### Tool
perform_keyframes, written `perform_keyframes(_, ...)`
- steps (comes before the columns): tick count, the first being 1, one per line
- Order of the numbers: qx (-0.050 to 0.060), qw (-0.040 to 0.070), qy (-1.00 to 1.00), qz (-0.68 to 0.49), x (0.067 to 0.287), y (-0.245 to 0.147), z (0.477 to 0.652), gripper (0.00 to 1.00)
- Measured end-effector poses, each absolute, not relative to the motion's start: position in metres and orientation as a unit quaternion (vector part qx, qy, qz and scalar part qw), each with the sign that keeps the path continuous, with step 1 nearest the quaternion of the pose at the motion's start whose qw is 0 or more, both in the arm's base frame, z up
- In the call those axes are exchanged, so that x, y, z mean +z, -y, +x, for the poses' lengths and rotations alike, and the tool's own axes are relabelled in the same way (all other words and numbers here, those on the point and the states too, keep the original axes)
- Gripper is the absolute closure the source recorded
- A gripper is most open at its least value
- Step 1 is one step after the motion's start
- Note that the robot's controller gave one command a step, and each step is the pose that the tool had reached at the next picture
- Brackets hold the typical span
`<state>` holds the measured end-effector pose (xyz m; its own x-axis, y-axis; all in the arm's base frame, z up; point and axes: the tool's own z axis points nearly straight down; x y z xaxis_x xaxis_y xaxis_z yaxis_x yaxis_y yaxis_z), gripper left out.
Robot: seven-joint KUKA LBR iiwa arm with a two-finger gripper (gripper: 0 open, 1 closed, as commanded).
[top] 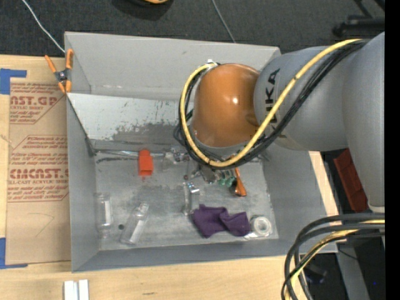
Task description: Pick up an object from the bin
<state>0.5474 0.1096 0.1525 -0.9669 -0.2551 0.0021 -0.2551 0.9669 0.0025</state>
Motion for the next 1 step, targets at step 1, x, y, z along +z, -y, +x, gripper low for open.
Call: perform_keyframes(1, -0.001, 0.005, 0.975, 0.221, 0.1514, -0.0629, 0.4847, 0.0)
